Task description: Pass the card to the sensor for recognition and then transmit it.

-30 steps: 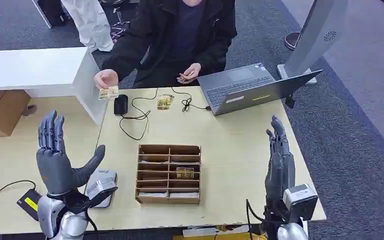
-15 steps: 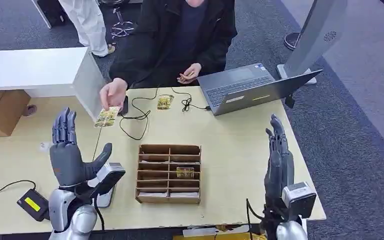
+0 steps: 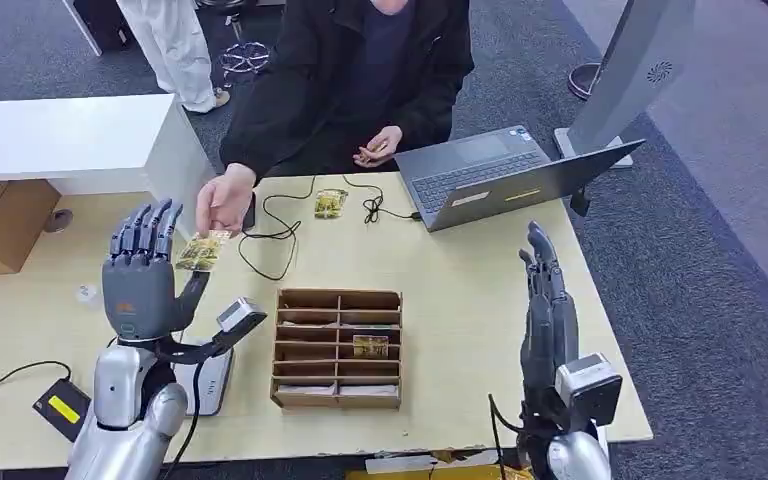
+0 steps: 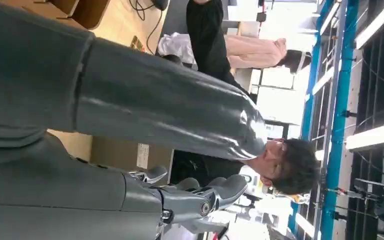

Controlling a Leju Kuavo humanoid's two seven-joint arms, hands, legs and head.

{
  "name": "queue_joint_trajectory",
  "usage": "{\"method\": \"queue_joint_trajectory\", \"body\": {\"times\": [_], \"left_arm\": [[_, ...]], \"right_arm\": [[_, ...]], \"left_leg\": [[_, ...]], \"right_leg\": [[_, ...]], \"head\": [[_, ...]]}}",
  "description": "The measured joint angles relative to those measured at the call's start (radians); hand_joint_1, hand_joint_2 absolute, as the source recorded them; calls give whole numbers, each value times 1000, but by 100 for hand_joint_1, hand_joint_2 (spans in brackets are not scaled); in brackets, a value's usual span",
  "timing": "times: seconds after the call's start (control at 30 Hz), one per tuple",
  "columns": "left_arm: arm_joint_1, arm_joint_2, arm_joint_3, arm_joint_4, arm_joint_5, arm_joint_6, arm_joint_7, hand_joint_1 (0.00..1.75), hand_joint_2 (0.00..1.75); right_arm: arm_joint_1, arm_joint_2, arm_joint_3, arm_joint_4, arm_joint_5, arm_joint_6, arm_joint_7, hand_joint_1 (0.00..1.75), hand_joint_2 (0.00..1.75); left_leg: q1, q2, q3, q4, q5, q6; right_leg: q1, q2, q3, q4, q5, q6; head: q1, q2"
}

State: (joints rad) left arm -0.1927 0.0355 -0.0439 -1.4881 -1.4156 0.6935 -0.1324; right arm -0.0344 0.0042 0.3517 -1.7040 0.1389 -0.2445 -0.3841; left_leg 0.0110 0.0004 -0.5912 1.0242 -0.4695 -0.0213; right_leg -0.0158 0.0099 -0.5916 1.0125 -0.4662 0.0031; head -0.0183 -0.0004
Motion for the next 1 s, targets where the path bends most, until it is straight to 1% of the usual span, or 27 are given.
{"method": "queue_joint_trajectory", "body": {"times": [0.17, 0.33, 0.9, 1.0], "left_arm": [[-4, 14, -16, 1, -13, 0, 14, 175, 175], [-5, 22, -27, 1, -15, 0, 17, 175, 175], [-6, 29, -34, 1, -5, 1, 16, 175, 175], [-6, 29, -34, 1, 7, 1, 8, 175, 175]], "right_arm": [[0, 0, 1, 0, 0, -1, 0, 0, 0], [1, 0, 1, 0, 0, -2, 0, 0, 0], [2, 0, 1, 0, -5, -3, 0, 0, 0], [2, 0, 1, 0, -6, -5, 0, 0, 0]], "left_leg": [[0, 0, 0, 0, 0, 0], [0, 0, 0, 0, 0, 0], [0, 0, 0, 0, 0, 0], [0, 0, 0, 0, 0, 0]], "right_leg": [[0, 0, 0, 0, 0, 0], [0, 0, 0, 0, 0, 0], [0, 0, 0, 0, 0, 0], [0, 0, 0, 0, 0, 0]], "head": [[0, 0], [0, 0], [0, 0], [0, 0]]}}
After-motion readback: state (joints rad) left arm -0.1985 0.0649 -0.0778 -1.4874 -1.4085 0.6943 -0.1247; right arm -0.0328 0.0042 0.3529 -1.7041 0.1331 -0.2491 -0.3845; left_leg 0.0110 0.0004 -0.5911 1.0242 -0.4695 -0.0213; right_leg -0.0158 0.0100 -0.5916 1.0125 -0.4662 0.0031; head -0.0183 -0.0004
